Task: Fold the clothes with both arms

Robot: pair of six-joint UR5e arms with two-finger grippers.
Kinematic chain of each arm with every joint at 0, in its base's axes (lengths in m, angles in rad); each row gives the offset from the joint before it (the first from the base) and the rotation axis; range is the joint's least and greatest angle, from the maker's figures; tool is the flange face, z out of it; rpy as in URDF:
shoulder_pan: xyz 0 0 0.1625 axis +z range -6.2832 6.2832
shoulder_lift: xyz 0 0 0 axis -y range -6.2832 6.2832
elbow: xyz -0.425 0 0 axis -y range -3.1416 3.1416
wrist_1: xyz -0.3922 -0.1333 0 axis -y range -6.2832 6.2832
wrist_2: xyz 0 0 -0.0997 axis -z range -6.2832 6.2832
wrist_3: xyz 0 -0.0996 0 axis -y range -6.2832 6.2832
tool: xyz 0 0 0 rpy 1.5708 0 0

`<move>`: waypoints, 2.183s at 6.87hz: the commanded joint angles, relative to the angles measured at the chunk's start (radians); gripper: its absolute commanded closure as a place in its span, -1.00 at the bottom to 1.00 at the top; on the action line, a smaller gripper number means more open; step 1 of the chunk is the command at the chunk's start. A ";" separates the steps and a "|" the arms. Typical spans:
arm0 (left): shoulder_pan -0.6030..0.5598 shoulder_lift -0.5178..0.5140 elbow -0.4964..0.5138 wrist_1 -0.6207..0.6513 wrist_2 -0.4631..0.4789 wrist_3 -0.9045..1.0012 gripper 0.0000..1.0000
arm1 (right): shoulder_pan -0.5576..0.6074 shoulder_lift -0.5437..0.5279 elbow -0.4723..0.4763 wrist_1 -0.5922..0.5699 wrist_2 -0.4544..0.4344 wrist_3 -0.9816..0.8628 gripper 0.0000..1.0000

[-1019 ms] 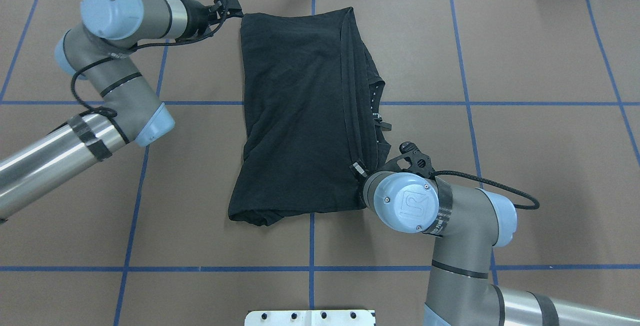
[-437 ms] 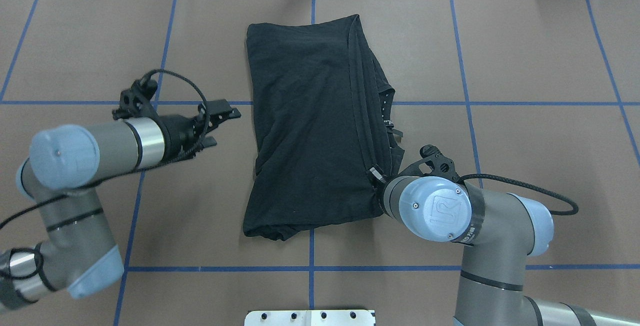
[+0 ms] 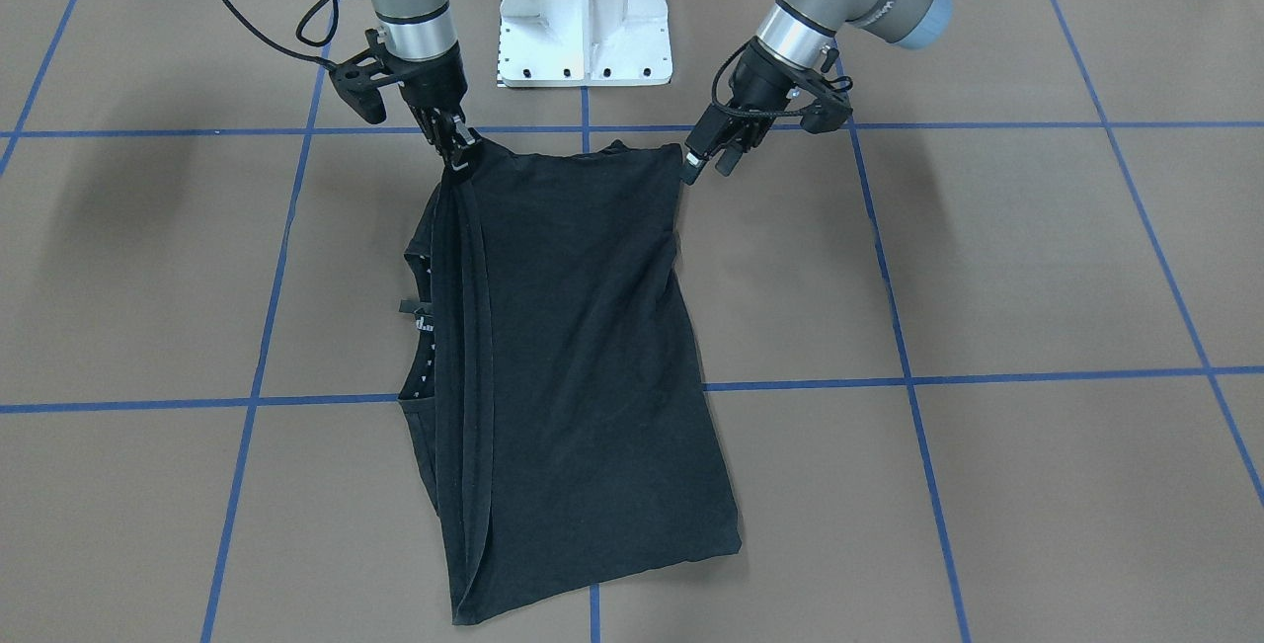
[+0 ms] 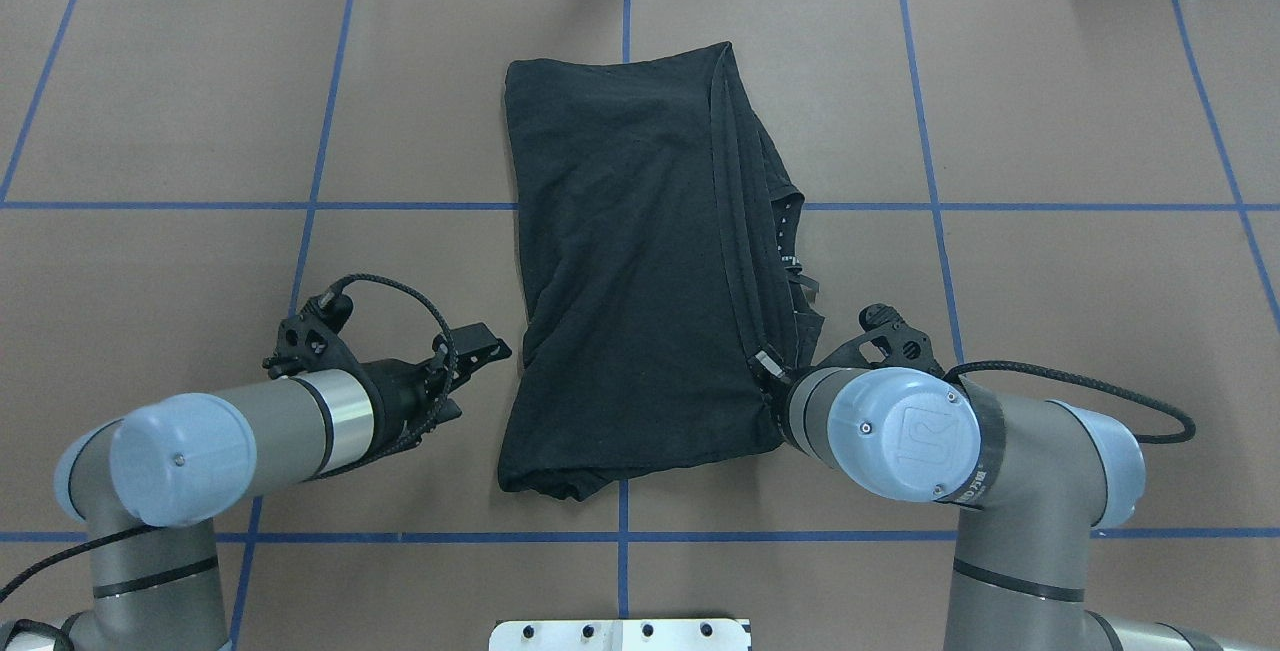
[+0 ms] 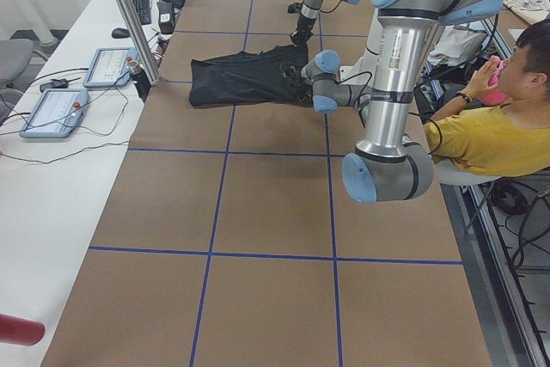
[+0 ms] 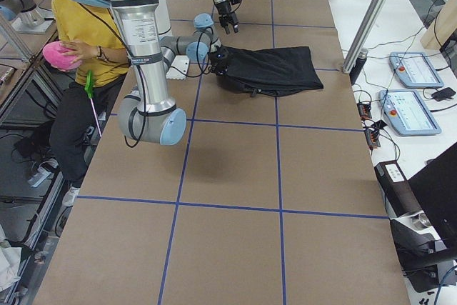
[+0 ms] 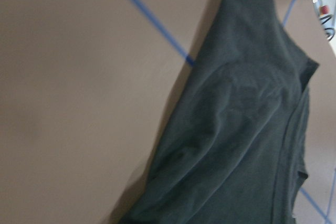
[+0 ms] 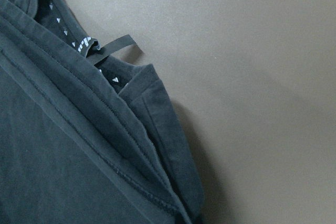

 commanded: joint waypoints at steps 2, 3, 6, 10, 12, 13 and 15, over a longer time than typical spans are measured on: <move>0.091 -0.002 0.017 0.024 0.006 -0.044 -0.72 | -0.002 -0.003 0.003 0.001 0.005 0.000 1.00; 0.110 -0.002 0.019 0.024 0.006 -0.046 -0.65 | -0.002 -0.003 0.003 0.001 0.005 0.000 1.00; 0.137 -0.008 0.036 0.024 0.007 -0.065 -0.57 | -0.003 -0.004 0.001 0.001 0.005 0.000 1.00; 0.131 -0.018 0.039 0.024 0.007 -0.063 -0.36 | -0.003 -0.004 0.000 0.001 0.007 0.000 1.00; 0.118 -0.018 0.027 0.024 0.019 -0.061 -0.42 | -0.003 -0.004 0.001 0.001 0.007 -0.001 1.00; 0.117 -0.018 0.027 0.021 0.033 -0.061 -0.43 | -0.002 -0.004 0.001 0.001 0.007 0.000 1.00; 0.121 -0.024 0.039 0.017 0.035 -0.060 -0.43 | -0.002 -0.004 0.004 0.001 0.007 0.000 1.00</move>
